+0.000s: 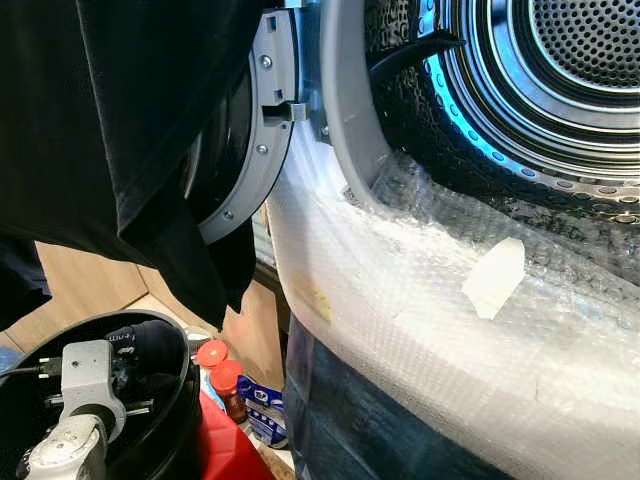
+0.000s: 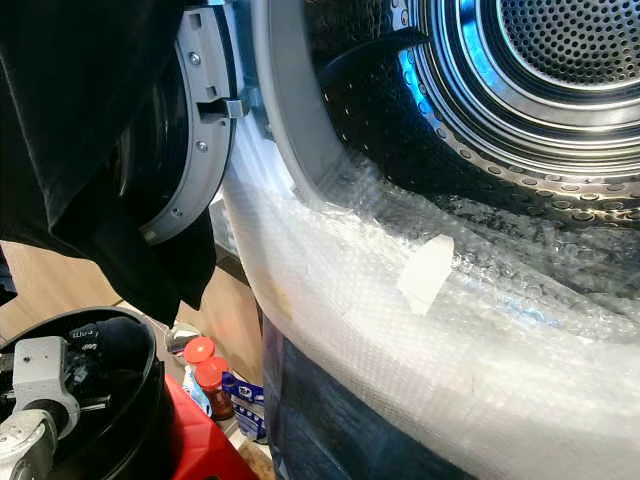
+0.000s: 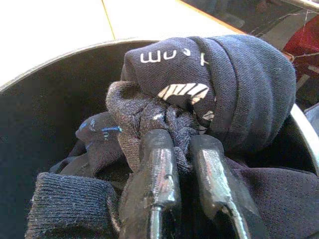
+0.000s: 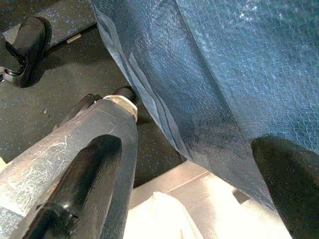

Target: Clothes washing

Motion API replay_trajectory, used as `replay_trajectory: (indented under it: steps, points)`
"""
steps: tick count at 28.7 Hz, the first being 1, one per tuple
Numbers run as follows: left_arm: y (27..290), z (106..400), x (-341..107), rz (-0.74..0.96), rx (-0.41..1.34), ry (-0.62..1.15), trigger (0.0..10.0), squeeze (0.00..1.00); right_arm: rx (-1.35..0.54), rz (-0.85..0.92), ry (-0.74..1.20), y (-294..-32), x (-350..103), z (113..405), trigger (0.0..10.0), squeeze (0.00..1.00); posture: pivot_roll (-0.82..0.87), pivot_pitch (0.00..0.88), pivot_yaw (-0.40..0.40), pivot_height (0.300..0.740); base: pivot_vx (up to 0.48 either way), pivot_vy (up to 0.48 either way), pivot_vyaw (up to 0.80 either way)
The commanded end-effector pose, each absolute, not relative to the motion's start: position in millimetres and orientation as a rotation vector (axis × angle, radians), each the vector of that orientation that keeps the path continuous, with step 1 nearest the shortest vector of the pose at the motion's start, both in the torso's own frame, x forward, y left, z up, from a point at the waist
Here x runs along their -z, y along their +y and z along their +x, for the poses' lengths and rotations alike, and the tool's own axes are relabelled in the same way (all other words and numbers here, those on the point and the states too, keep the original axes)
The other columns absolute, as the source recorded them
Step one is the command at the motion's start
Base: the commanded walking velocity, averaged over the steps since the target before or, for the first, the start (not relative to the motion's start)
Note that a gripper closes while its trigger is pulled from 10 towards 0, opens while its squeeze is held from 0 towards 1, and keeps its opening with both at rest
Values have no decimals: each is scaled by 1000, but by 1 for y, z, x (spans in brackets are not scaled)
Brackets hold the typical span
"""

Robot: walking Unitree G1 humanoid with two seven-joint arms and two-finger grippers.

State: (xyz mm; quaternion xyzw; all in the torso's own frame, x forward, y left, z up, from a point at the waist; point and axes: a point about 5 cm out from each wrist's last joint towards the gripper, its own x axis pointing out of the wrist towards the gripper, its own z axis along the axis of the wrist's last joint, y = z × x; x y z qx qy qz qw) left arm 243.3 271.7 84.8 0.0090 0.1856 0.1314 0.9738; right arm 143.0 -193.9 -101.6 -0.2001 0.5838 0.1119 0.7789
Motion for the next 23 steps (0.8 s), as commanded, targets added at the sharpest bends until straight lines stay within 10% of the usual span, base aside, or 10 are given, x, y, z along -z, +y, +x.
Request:
replay_trajectory:
  steps: [1, 14, 23]
  points:
    - [266, 245, -85, 24, -214, 371, 0, 0, -247, -428, 1262, -193, 102, 142, 10000, 0, 207, 0, 7, 740, 0, 0, 0]
    - [234, 260, -140, -23, 41, 53, 0, 0, -259, -431, 1261, -194, 102, 141, 10000, 0, 205, 0, 3, 740, 0, 0, 0]
    - [173, 242, -140, -21, 676, 221, 0, 0, -272, -433, 1258, -193, 102, 141, 10000, 0, 193, 0, 3, 740, 0, 0, 0]
